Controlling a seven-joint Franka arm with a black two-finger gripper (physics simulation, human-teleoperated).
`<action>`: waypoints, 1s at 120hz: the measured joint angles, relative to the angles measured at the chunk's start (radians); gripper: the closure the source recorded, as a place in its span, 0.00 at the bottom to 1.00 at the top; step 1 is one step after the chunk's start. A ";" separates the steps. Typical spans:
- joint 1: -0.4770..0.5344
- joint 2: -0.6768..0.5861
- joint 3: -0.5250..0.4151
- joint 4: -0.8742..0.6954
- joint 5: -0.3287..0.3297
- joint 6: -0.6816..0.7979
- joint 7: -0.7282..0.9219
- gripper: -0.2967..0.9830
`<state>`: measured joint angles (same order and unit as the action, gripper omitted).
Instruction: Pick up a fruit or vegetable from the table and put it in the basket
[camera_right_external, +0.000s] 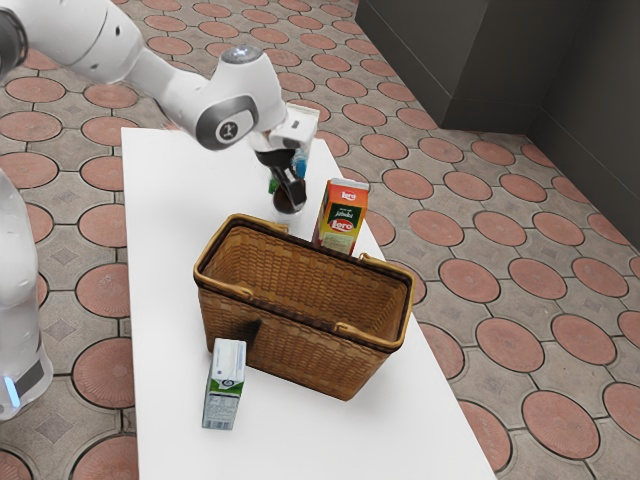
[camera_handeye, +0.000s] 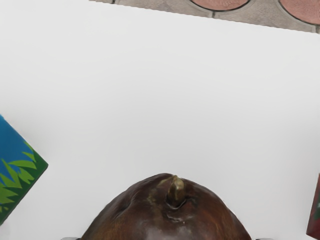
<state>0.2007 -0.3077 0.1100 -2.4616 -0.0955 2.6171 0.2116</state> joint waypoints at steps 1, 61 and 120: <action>0.000 -0.002 0.001 0.008 0.003 -0.010 -0.001 0.50; -0.078 -0.155 -0.338 0.366 0.016 -0.587 -0.018 0.47; -0.076 -0.135 -0.521 0.357 -0.037 -0.696 -0.045 0.43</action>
<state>0.1248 -0.4426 -0.4111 -2.1049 -0.1328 1.9215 0.1661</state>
